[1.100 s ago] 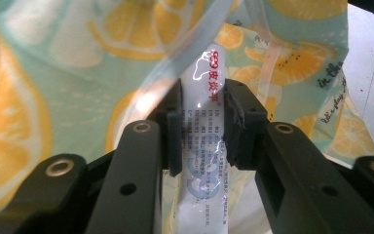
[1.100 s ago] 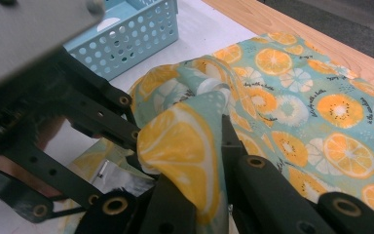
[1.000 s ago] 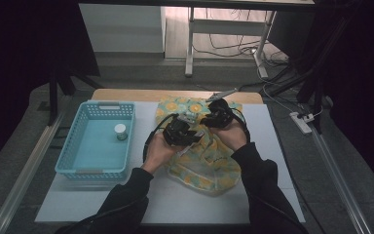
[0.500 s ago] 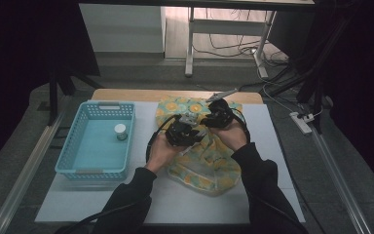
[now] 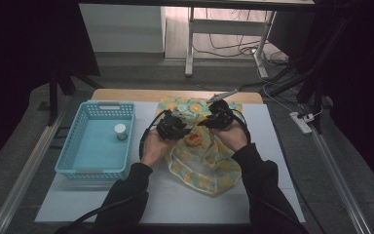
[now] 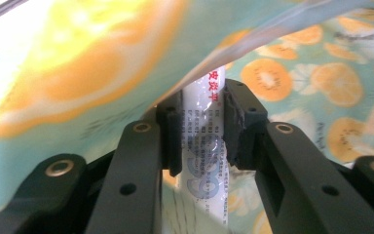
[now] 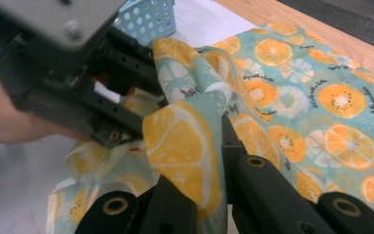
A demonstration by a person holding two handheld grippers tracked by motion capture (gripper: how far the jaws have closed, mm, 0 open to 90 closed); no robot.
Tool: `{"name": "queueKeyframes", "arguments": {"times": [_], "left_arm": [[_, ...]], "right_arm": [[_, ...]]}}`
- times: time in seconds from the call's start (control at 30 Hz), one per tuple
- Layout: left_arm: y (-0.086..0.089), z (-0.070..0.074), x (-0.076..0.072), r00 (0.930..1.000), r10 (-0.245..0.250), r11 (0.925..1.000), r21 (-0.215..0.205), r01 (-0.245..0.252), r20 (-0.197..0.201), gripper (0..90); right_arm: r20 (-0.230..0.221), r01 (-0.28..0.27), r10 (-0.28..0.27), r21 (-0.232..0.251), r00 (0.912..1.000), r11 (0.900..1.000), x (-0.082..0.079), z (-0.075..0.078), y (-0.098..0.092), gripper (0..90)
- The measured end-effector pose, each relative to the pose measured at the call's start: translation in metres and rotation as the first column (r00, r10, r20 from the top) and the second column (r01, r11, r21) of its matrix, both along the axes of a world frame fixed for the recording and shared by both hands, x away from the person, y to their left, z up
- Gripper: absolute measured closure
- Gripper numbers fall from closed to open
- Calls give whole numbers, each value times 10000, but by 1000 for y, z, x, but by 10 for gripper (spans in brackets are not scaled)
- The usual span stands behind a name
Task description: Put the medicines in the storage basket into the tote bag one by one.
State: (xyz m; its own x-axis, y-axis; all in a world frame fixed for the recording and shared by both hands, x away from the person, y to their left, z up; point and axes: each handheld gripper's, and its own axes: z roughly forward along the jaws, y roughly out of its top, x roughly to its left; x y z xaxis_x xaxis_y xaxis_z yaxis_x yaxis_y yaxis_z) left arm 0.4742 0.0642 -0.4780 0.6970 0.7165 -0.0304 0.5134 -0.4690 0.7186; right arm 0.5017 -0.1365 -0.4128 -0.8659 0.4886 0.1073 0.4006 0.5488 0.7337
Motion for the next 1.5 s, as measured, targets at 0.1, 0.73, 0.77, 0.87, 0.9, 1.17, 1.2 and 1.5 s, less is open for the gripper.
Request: {"name": "queueKeyframes", "arguments": {"times": [0.1, 0.73, 0.77, 0.87, 0.9, 1.17, 1.2, 1.5], "left_arm": [[3, -2, 2, 9995, 310, 9993, 215, -308, -94, 708], [4, -12, 9, 9967, 775, 9907, 1143, -741, -252, 608], [4, -11, 9, 9969, 751, 9904, 1179, -718, -239, 596], [4, -9, 7, 9976, 609, 9928, 1053, -571, -328, 549], [4, -9, 6, 9978, 531, 9939, 988, -490, -395, 538], [6, -5, -5, 9969, -274, 9992, 266, 294, -743, 371], [5, -4, -8, 9963, -384, 9990, 212, 402, -773, 342], [5, 10, -30, 9864, -1353, 9892, -689, 1292, -932, 206]], "right_arm": [[-13, -47, 47, -26, 10000, 10000, -1, -1, 2, 890], [-104, -127, 125, -169, 9999, 9998, -1, -8, 13, 890], [-97, -130, 129, -162, 9999, 9998, -1, -8, 14, 890], [-77, -137, 136, -153, 9999, 9998, -1, -7, 15, 890], [-66, -134, 133, -134, 9999, 9998, -1, -7, 15, 889], [-35, -86, 86, -120, 10000, 9999, 0, -5, 13, 890], [-47, -71, 70, -111, 10000, 9999, 0, -5, 13, 889], [-44, -57, 57, -95, 10000, 9999, 1, -5, 12, 889]]}}
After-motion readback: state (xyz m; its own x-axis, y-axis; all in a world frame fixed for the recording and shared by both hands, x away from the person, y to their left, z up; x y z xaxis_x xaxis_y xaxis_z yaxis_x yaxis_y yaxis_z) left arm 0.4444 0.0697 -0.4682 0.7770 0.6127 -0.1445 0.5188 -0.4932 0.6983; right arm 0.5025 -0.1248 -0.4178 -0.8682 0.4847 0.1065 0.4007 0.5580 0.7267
